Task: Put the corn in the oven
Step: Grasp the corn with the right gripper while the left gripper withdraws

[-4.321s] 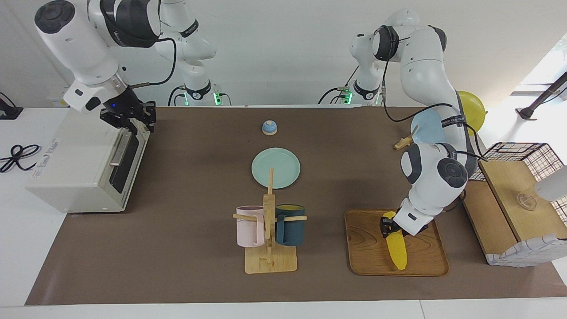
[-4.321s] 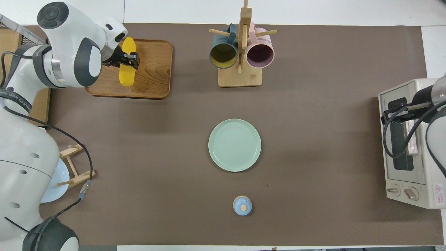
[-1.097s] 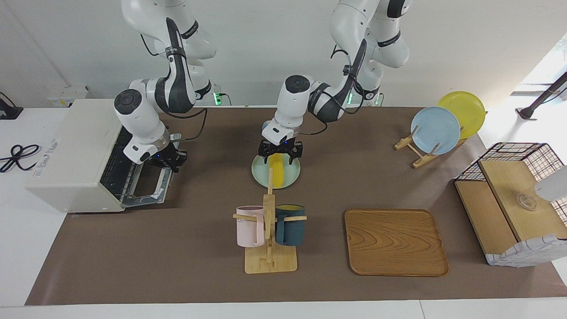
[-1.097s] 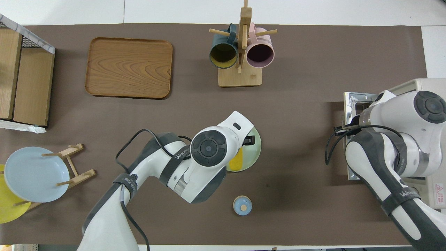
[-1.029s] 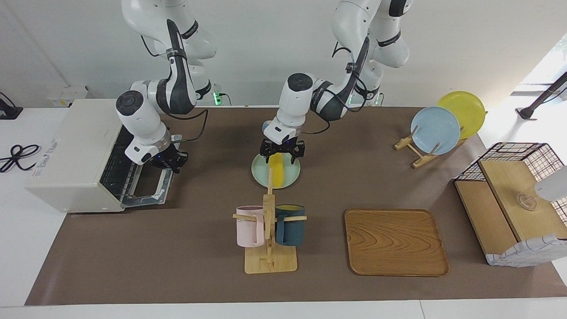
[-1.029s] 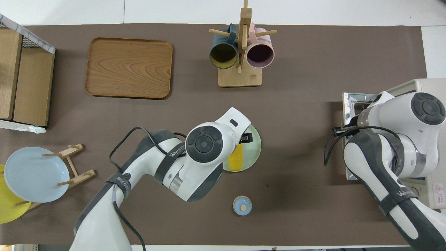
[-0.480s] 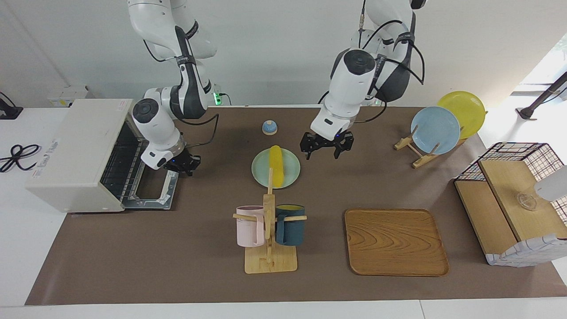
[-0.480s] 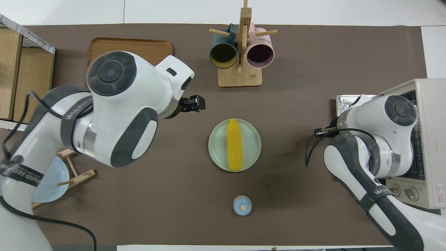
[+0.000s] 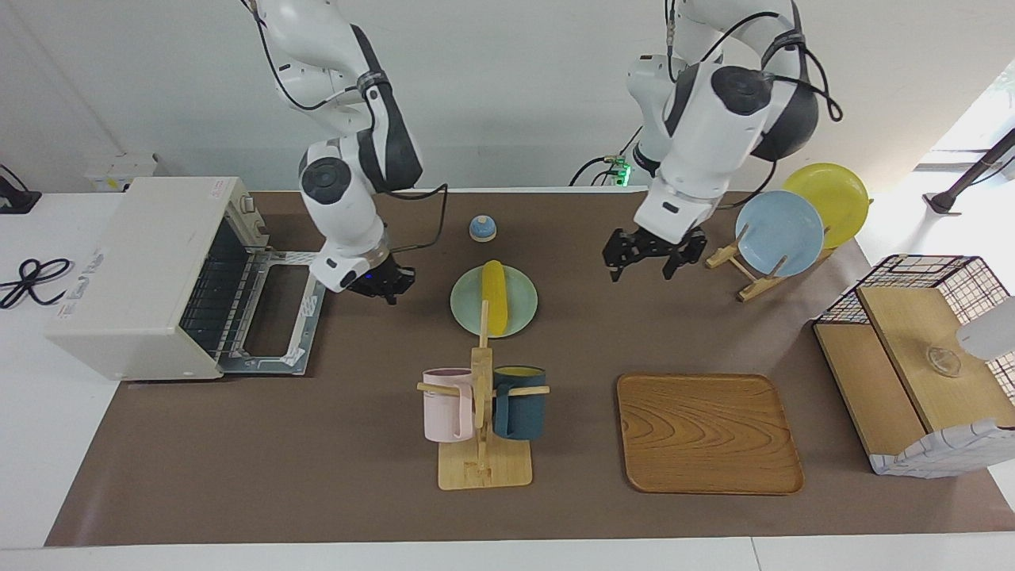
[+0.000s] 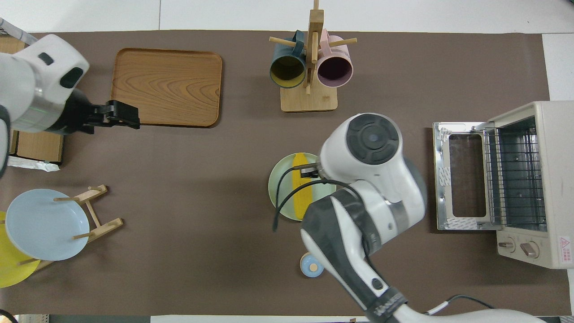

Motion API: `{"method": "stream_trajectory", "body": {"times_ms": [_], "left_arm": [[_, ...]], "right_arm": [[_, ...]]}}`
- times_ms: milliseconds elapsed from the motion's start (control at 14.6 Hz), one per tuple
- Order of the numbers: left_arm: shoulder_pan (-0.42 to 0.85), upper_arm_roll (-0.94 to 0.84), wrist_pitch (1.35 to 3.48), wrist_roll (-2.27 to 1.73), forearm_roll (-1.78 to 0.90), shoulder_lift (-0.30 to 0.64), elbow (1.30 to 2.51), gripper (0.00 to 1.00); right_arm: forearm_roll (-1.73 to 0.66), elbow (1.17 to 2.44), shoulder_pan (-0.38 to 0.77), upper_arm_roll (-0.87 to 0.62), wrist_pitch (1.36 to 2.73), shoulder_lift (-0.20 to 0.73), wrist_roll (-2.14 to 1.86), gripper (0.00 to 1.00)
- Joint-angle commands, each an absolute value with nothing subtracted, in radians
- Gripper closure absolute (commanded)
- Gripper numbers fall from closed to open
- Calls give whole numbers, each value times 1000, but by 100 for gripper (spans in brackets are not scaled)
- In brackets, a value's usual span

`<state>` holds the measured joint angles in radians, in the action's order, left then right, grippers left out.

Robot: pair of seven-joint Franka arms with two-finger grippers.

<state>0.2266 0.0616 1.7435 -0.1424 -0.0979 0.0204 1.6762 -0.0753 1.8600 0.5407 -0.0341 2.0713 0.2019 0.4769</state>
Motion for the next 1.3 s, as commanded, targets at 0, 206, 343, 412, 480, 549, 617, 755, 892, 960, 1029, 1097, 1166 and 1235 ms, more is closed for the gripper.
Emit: {"method": "stream_trajectory", "body": {"times_ms": [0, 206, 343, 412, 480, 549, 617, 755, 892, 960, 1029, 1097, 1166, 1235], "left_arm": [[141, 49, 1671, -43, -83, -34, 1686, 0], [126, 46, 1593, -20, 6, -74, 1692, 0], [126, 45, 1569, -17, 8, -89, 1695, 0], [126, 44, 1563, -11, 8, -94, 1695, 0], [133, 44, 1549, -12, 8, -100, 1695, 0], [136, 41, 1545, -15, 8, -100, 1697, 0], [138, 38, 1551, -17, 8, -100, 1695, 0], [137, 37, 1560, -8, 8, -100, 1689, 0], [138, 38, 1577, -6, 5, -91, 1674, 0], [138, 41, 1586, -6, 5, -86, 1672, 0], [141, 41, 1588, -6, 5, -84, 1672, 0], [150, 43, 1588, -8, 3, -81, 1672, 0], [155, 43, 1589, -8, 2, -80, 1672, 0], [155, 44, 1591, -8, 0, -80, 1672, 0]], "right_arm": [[-25, 1608, 659, -26, 2039, 423, 670, 96], [-17, 1617, 699, -28, 2144, 454, 689, 79], [-11, 1644, 739, -26, 2184, 485, 689, 79], [14, 1658, 738, -26, 2172, 480, 687, 72], [40, 1667, 736, -26, 2174, 479, 686, 69], [40, 1681, 738, -26, 2175, 476, 686, 69], [43, 1713, 739, -26, 2184, 462, 686, 69], [55, 1724, 739, -26, 2172, 457, 680, 69], [70, 1785, 739, -26, 2200, 439, 680, 68], [72, 1802, 739, -26, 2219, 434, 680, 69], [72, 1805, 739, -26, 2224, 434, 680, 69], [72, 1805, 739, -26, 2224, 434, 681, 74], [72, 1804, 739, -26, 2223, 434, 680, 100], [72, 1798, 739, -26, 2218, 434, 678, 100]]}}
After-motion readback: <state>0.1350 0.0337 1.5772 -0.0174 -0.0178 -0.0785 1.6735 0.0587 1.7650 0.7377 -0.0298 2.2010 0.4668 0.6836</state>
